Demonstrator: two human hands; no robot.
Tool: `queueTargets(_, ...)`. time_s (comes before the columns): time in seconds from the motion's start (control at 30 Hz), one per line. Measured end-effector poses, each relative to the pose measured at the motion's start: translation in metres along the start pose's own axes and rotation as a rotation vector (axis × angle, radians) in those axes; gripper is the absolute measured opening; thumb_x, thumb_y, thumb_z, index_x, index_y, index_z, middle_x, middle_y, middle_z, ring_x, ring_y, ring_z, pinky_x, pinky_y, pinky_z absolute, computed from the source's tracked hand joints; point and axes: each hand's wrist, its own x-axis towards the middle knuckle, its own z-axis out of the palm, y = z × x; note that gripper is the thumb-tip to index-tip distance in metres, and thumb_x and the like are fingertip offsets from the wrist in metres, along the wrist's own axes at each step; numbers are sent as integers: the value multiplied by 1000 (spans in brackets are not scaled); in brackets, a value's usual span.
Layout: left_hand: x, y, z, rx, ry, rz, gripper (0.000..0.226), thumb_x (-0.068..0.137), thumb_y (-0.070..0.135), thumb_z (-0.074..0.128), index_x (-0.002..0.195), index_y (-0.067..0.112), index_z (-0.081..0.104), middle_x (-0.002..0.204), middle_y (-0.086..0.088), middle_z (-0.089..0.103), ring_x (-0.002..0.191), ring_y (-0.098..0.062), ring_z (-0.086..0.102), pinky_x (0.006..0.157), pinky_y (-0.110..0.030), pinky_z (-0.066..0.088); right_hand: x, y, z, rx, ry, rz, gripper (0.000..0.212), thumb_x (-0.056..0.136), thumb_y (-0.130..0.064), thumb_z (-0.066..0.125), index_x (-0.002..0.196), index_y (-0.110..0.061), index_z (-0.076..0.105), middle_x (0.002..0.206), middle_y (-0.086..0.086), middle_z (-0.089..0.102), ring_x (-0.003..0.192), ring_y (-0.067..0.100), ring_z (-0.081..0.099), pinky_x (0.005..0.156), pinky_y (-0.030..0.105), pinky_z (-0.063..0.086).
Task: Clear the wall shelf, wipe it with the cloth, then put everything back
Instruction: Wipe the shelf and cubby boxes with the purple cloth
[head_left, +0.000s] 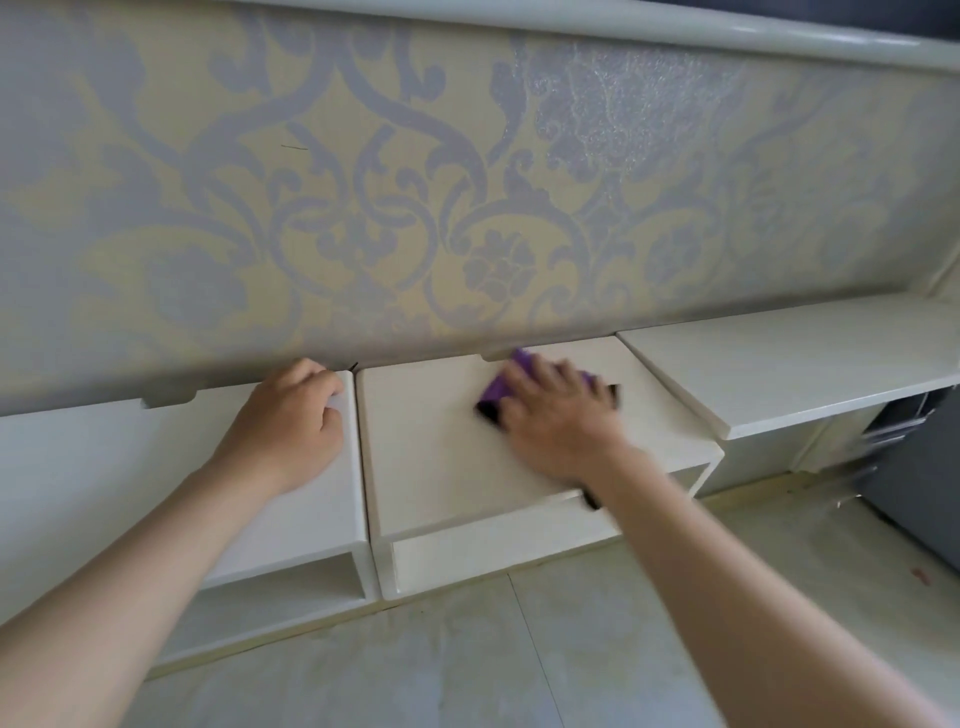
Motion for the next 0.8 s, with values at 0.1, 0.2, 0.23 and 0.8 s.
queueTargets(0.1,-1,1,-2,3,13,13,44,77,23,33,102,5,65,115,-8,59,105,-33,56,84,-37,44,-42,-82,11,44,-3,-293,60,97,-54,20,155,-40,11,167,-5,8,153,26,4,120,55,2)
queueTargets(0.2,-2,-2,-1,6,26,30,39,85,17,39,109,4,66,122,-9,58,111,-33,56,87,-36,43,-52,-90,9,40,-33,-396,60,98,-56,15,156,-43,5,168,-6,4,154,24,1,122,53,0)
queueTargets(0.23,-3,-3,-1,6,26,26,33,89,12,43,111,4,66,124,-8,57,114,-32,54,89,-35,42,-48,-75,8,28,-21,-383,60,98,-57,14,156,-45,6,168,-7,5,153,22,3,122,51,2)
queueTargets(0.8,3,-4,1,20,-2,41,30,86,20,39,101,7,61,114,-7,55,106,-31,52,81,-34,37,-98,-95,23,109,116,-302,60,95,-54,23,152,-37,29,163,1,28,149,35,21,118,62,12)
